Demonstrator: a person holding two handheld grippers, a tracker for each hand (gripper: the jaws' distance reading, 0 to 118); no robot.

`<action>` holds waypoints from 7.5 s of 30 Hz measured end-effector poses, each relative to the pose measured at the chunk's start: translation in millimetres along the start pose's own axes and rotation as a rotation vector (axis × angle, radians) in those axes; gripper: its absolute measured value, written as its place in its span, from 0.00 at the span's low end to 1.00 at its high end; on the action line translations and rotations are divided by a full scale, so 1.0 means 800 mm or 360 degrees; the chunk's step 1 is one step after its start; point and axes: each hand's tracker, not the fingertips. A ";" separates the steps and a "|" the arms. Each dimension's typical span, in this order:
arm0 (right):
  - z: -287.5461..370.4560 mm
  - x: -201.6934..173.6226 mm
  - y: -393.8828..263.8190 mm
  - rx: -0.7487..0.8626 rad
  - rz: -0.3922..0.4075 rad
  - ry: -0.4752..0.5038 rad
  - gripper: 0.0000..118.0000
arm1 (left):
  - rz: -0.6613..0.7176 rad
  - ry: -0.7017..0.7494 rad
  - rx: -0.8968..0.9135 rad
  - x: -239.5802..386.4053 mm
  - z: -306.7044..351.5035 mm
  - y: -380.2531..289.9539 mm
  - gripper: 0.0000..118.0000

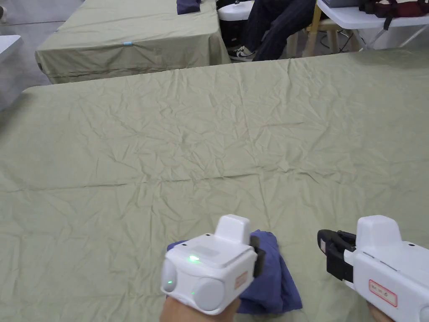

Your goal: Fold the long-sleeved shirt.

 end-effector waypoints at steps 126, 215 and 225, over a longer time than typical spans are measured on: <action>-0.156 -0.233 0.054 -0.0339 0.0569 0.0399 0.01 | 0.0602 0.0354 -0.0650 -0.622 0.139 -0.092 0.10; 0.096 -0.051 0.226 0.0813 0.0179 -0.0362 1.00 | 0.0116 0.1023 0.0758 -0.076 0.239 0.166 0.97; 0.093 -0.045 0.227 0.0729 0.0181 -0.0366 1.00 | 0.0225 0.0953 0.0796 -0.086 0.245 0.165 0.99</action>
